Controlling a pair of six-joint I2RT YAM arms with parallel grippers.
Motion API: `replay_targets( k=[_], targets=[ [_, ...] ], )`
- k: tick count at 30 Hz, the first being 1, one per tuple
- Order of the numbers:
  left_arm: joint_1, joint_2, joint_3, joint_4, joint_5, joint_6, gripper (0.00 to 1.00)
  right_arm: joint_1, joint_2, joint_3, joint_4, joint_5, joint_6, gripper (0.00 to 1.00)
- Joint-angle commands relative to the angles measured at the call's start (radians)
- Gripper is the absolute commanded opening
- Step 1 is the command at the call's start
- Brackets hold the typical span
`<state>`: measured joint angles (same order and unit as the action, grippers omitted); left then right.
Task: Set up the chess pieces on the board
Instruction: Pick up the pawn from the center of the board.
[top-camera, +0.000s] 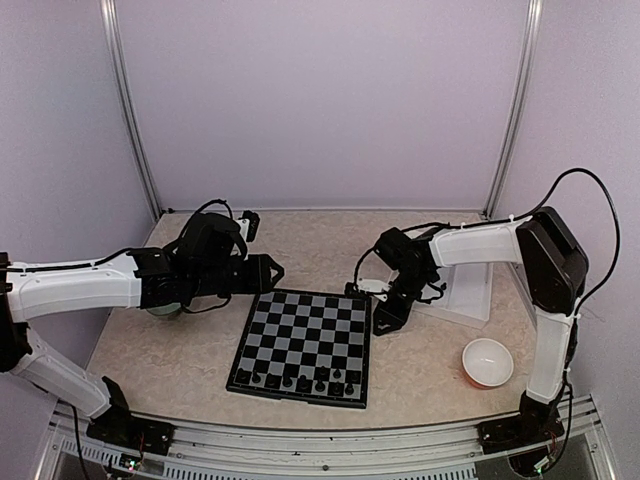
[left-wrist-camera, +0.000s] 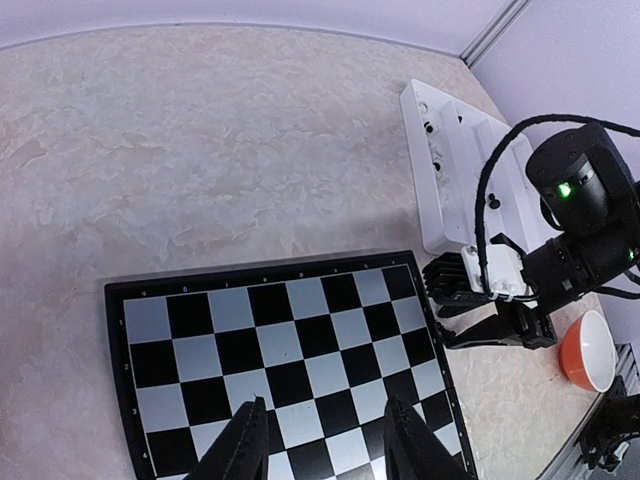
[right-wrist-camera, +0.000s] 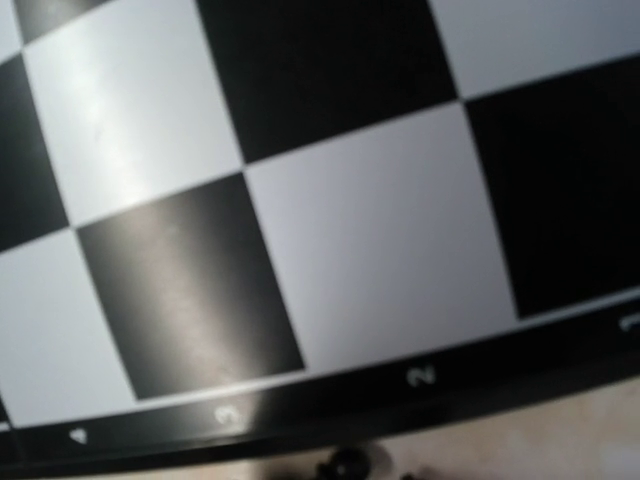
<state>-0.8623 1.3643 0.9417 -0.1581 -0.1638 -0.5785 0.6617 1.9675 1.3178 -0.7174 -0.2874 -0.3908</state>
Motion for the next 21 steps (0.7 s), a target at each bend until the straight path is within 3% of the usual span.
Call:
replay_targets(
  k=[1, 21],
  targets=[
    [0.008, 0.009, 0.012, 0.008, 0.011, 0.0, 0.4, 0.01, -0.01, -0.002, -0.012, 0.019, 0.01, 0.35],
    [0.008, -0.002, -0.018, 0.026, 0.021, -0.014, 0.41, 0.012, -0.011, -0.047, 0.028, 0.198, 0.018, 0.33]
  ],
)
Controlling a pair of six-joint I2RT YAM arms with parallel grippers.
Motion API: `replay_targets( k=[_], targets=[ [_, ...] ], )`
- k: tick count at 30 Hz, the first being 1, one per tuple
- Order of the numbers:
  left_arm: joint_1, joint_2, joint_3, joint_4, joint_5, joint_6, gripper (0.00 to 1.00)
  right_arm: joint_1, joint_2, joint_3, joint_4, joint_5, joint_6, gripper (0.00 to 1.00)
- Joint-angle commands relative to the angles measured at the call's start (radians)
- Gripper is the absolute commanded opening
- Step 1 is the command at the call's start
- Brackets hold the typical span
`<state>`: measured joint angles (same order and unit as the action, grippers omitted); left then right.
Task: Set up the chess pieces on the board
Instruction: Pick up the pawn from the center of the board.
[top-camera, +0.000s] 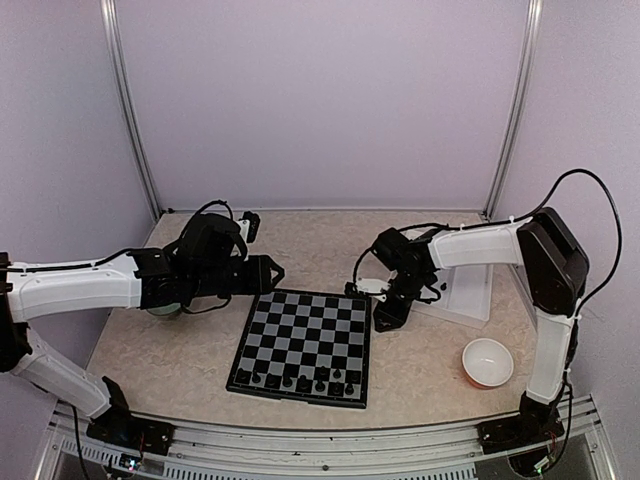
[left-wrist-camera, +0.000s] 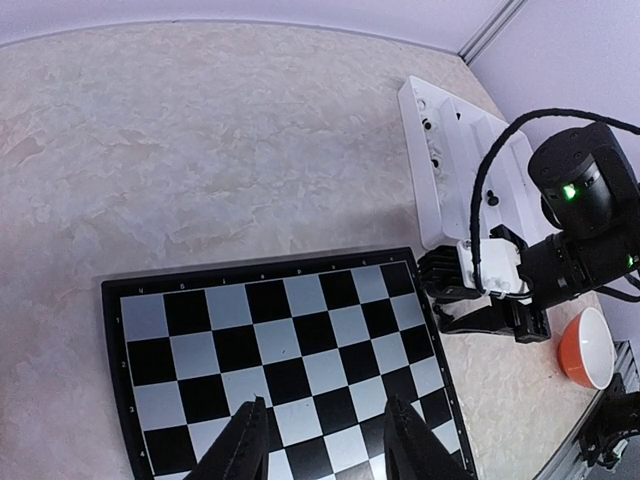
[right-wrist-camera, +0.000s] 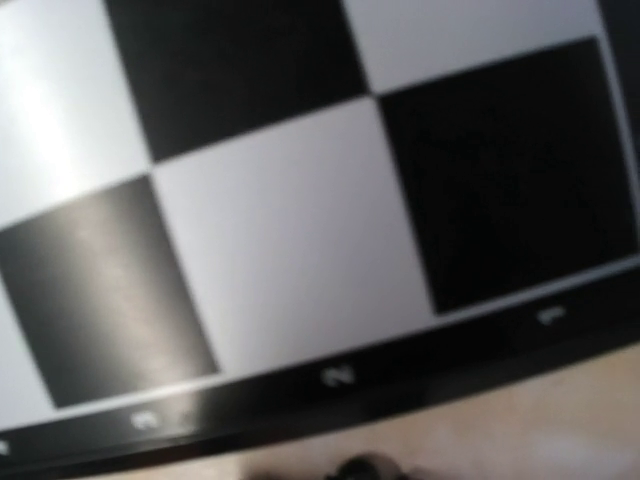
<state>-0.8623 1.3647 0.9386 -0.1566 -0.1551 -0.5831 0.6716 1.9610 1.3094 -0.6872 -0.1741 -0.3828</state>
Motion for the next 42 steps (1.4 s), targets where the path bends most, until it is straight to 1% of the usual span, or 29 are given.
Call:
replay_targets(
  k=[1, 6, 12, 14, 16, 17, 25, 30, 36, 39, 42],
  targets=[
    [0.008, -0.003, -0.016, 0.027, 0.012, -0.01, 0.4, 0.001, -0.007, -0.041, 0.003, 0.095, 0.01, 0.33],
    [0.008, 0.0, -0.021, 0.032, 0.016, -0.016, 0.41, 0.001, -0.015, -0.049, 0.015, 0.122, 0.008, 0.26],
    [0.008, 0.006, -0.021, 0.034, 0.019, -0.015, 0.4, 0.002, -0.023, -0.065, 0.018, 0.121, 0.001, 0.2],
    [0.008, 0.009, -0.02, 0.036, 0.021, -0.015, 0.41, 0.002, -0.025, -0.066, 0.011, 0.118, -0.001, 0.21],
    [0.009, 0.013, -0.017, 0.037, 0.023, -0.014, 0.4, 0.001, -0.031, -0.076, 0.014, 0.119, -0.002, 0.26],
    [0.009, 0.014, -0.016, 0.038, 0.025, -0.012, 0.4, 0.0, -0.036, -0.085, 0.02, 0.121, -0.003, 0.26],
    [0.008, 0.028, -0.007, 0.042, 0.035, -0.008, 0.41, -0.022, -0.046, -0.084, 0.03, 0.109, -0.006, 0.13],
    [0.008, 0.033, -0.004, 0.07, 0.061, 0.001, 0.4, -0.035, -0.107, -0.079, 0.036, 0.006, -0.047, 0.1],
    [0.008, 0.085, 0.034, 0.139, 0.147, -0.022, 0.41, -0.035, -0.226, -0.042, 0.02, -0.192, -0.11, 0.09],
    [0.008, 0.132, 0.051, 0.209, 0.238, -0.051, 0.4, -0.035, -0.271, -0.013, 0.003, -0.308, -0.128, 0.1],
    [0.008, 0.176, 0.064, 0.282, 0.322, -0.085, 0.4, -0.03, -0.279, 0.032, -0.033, -0.401, -0.131, 0.11]
  ],
)
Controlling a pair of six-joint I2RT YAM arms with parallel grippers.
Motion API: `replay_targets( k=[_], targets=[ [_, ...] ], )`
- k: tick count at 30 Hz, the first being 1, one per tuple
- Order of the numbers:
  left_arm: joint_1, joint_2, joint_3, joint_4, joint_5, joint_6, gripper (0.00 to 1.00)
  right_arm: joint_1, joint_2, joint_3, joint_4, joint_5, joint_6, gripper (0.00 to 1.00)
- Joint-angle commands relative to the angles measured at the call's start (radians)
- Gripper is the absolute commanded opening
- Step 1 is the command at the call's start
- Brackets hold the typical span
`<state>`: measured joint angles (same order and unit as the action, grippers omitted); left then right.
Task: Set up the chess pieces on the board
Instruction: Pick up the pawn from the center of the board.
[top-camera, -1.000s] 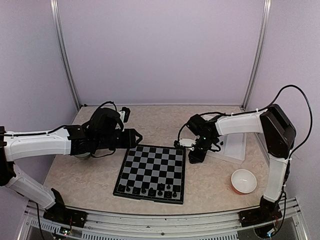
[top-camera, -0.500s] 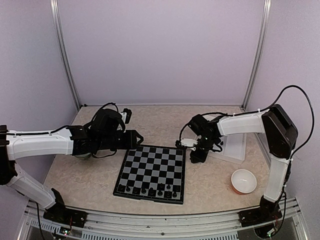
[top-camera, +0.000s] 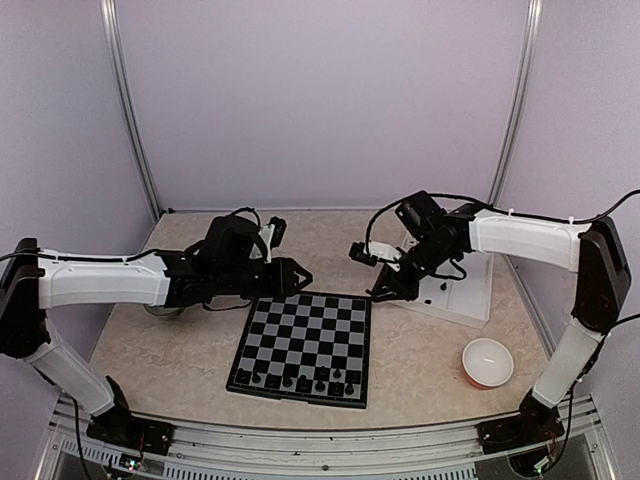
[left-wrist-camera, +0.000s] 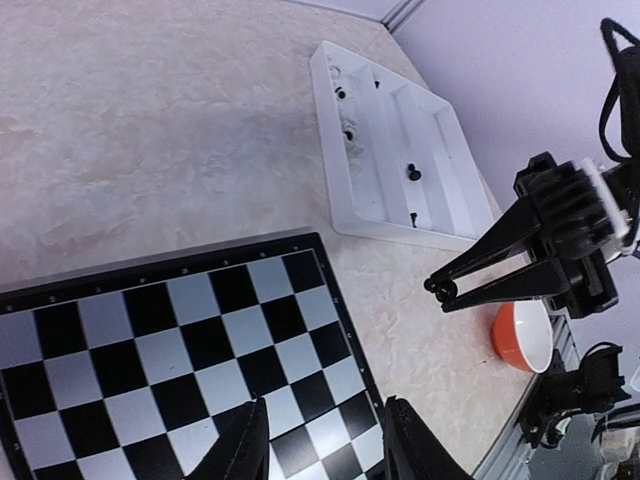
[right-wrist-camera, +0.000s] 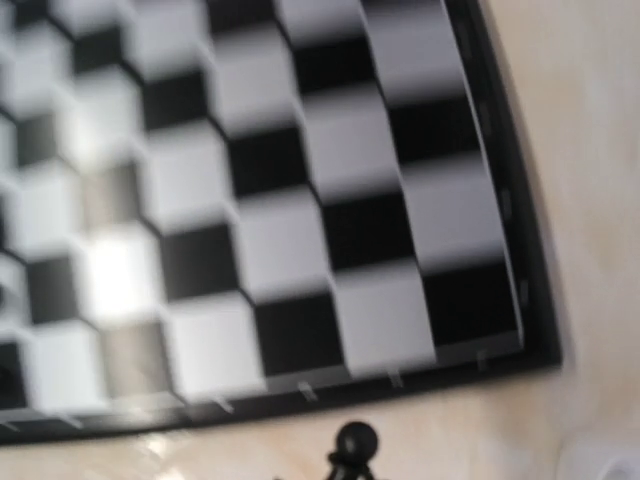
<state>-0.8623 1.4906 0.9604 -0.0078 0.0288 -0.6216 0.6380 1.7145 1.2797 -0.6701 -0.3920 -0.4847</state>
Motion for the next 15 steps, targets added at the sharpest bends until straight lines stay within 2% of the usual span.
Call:
replay_targets(
  k=[1, 7, 15],
  targets=[
    [0.008, 0.07, 0.044, 0.161, 0.168, -0.06, 0.4, 0.007, -0.031, 0.078, -0.064, -0.212, -0.033, 0.12],
    [0.007, 0.136, 0.047, 0.318, 0.341, -0.149, 0.39, 0.045, -0.029, 0.132, -0.096, -0.274, -0.049, 0.12],
    [0.0, 0.209, 0.044, 0.438, 0.438, -0.236, 0.39, 0.082, -0.026, 0.153, -0.109, -0.284, -0.055, 0.12]
  ],
)
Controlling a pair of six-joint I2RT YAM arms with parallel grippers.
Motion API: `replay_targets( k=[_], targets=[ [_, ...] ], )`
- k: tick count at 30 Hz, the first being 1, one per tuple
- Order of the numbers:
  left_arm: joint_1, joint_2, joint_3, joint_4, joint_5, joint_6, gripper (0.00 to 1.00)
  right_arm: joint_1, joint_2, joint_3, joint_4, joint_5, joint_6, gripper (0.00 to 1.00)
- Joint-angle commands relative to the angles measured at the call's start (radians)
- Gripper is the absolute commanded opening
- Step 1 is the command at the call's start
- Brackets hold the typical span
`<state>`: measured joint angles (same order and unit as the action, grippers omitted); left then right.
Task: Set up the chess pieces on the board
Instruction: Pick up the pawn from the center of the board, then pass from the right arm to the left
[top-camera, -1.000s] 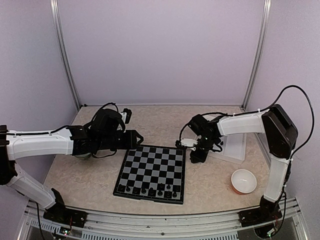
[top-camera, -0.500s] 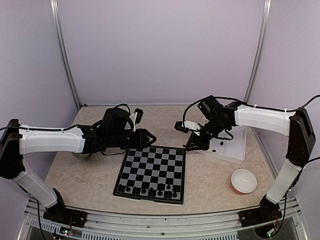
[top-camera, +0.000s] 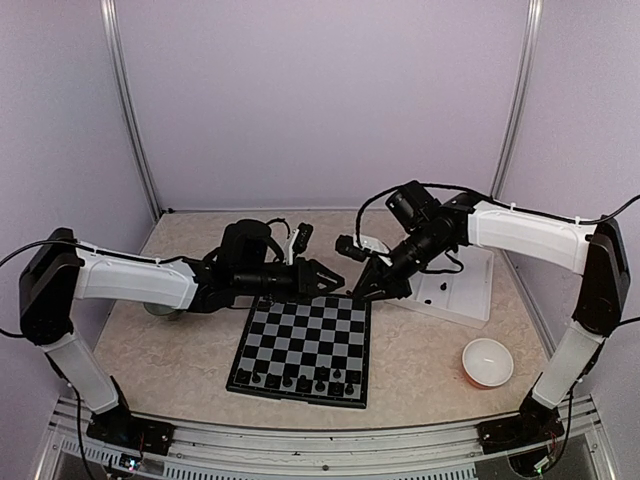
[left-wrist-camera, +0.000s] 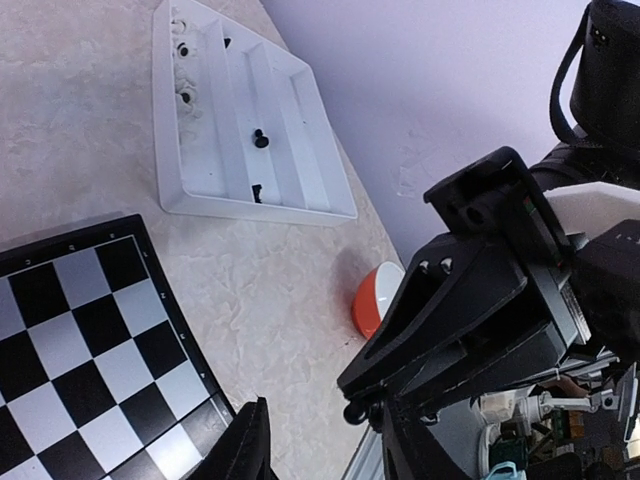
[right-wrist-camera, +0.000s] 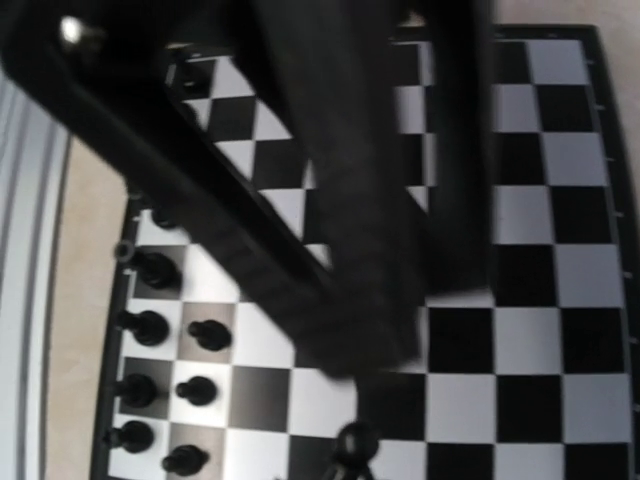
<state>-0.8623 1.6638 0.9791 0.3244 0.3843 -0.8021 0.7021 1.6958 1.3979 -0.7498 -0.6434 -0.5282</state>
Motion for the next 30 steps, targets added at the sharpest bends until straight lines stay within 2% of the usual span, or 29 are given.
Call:
replay_targets(
  k=[1, 13, 17, 26, 30],
  targets=[
    [-0.002, 0.042, 0.026, 0.115, 0.091, -0.062, 0.39, 0.02, -0.007, 0.036, -0.03, -0.032, -0.012, 0.13],
    [-0.016, 0.083, 0.023, 0.177, 0.145, -0.11, 0.3, 0.023, 0.002, 0.044, -0.019, -0.009, 0.004, 0.13],
    [-0.017, 0.09, 0.02, 0.203, 0.163, -0.125, 0.21, 0.023, 0.008, 0.048, -0.015, -0.006, 0.008, 0.13],
    [-0.018, 0.102, 0.014, 0.237, 0.186, -0.147, 0.07, 0.023, 0.014, 0.051, -0.004, -0.009, 0.02, 0.13],
    [-0.018, 0.091, 0.01, 0.223, 0.174, -0.138, 0.01, 0.023, 0.009, 0.042, -0.01, 0.007, 0.015, 0.19]
  ],
)
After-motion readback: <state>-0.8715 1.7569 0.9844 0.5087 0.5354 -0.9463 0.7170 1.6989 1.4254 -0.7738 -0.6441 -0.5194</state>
